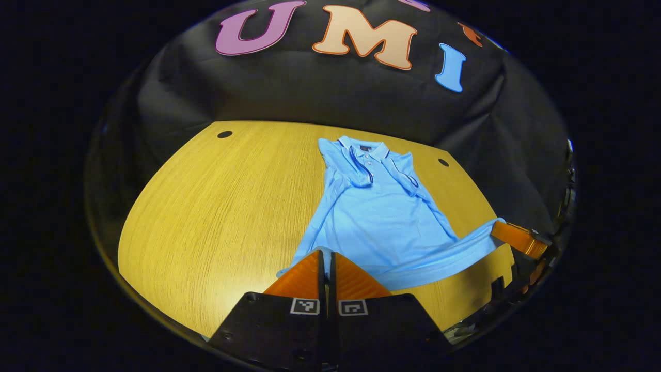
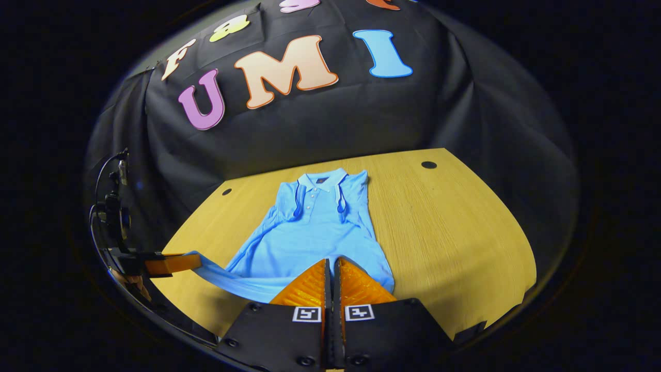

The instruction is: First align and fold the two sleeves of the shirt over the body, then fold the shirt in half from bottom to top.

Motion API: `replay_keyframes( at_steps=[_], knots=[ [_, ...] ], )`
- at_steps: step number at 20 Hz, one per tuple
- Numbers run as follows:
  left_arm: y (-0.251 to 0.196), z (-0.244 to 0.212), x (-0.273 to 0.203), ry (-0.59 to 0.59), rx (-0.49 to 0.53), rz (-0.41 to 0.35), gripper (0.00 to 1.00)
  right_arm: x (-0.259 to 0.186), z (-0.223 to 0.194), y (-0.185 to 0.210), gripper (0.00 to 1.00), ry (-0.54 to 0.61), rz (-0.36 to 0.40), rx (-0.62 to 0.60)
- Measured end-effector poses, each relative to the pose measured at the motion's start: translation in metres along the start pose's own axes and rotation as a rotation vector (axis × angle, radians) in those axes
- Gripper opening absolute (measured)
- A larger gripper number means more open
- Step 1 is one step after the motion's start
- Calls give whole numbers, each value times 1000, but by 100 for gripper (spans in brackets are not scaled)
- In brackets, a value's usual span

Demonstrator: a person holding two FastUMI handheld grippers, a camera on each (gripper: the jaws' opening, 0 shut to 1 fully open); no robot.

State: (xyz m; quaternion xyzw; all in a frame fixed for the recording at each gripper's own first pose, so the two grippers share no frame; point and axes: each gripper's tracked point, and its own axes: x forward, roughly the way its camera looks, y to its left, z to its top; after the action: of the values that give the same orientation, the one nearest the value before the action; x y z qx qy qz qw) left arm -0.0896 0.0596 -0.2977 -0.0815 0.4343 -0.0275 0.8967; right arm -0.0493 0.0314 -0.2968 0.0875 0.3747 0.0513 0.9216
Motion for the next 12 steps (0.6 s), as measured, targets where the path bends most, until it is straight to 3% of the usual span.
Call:
replay_keyframes(
  at_steps=[12],
  knots=[
    [8,125,88,-58,31,-52,0,117,95,-4,3,-89,-45,36]
  ],
)
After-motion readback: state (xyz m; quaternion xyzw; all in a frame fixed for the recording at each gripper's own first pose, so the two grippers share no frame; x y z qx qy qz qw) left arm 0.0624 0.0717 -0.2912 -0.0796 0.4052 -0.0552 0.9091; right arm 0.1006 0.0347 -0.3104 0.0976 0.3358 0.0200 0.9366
